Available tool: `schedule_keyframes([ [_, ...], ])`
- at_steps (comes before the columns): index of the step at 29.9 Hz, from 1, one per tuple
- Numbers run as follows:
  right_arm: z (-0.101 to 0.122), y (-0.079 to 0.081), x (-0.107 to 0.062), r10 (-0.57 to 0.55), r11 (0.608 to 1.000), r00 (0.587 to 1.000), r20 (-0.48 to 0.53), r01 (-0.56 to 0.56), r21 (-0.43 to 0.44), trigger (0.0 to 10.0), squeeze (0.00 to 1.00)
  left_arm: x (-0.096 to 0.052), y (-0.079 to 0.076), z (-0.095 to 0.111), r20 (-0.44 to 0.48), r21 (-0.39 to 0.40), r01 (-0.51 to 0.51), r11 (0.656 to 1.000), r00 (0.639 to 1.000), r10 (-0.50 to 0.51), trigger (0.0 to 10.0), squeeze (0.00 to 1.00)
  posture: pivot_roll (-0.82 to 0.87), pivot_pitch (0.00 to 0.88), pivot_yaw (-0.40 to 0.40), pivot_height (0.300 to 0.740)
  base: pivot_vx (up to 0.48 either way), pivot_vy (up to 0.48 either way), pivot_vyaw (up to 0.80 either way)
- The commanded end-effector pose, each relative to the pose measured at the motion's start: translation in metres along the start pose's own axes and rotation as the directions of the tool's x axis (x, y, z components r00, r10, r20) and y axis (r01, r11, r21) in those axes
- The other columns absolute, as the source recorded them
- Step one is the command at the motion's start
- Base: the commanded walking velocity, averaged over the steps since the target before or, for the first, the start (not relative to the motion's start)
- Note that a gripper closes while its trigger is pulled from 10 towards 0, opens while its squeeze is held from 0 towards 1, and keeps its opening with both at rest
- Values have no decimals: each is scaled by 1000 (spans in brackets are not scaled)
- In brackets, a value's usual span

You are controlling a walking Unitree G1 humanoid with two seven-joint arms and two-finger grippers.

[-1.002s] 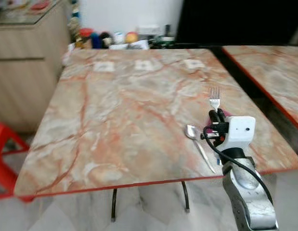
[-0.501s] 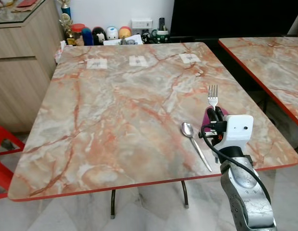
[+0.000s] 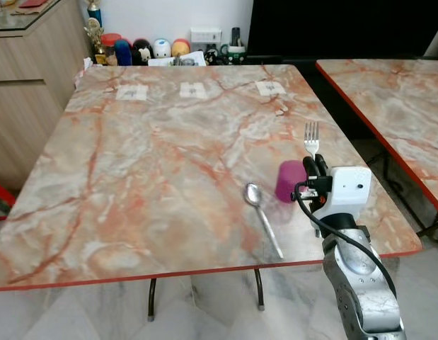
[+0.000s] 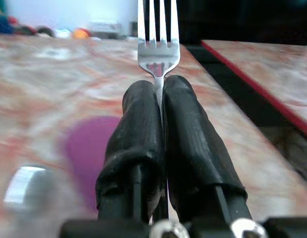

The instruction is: Setting the table

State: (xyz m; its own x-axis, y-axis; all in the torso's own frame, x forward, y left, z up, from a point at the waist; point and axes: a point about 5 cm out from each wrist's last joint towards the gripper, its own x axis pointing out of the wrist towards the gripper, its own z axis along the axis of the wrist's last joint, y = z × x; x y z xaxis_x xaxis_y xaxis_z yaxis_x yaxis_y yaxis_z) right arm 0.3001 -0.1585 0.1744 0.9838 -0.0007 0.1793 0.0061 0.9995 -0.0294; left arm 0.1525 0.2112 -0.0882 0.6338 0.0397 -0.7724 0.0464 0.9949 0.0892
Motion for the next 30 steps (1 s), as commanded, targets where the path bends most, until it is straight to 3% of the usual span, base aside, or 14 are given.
schedule_keyframes([
  [1,5,2,1,1,1000,1000,26,-1,2,10000,0,-4,-5,-16,-59,9,22,1000,998,-22,10000,0,-35,141,-28,740,0,-416,0],
  [30,5,-4,3,-32,999,999,20,32,-8,10000,0,-6,3,-18,-69,9,20,1000,997,-19,10000,0,-45,151,-22,740,0,-442,0],
])
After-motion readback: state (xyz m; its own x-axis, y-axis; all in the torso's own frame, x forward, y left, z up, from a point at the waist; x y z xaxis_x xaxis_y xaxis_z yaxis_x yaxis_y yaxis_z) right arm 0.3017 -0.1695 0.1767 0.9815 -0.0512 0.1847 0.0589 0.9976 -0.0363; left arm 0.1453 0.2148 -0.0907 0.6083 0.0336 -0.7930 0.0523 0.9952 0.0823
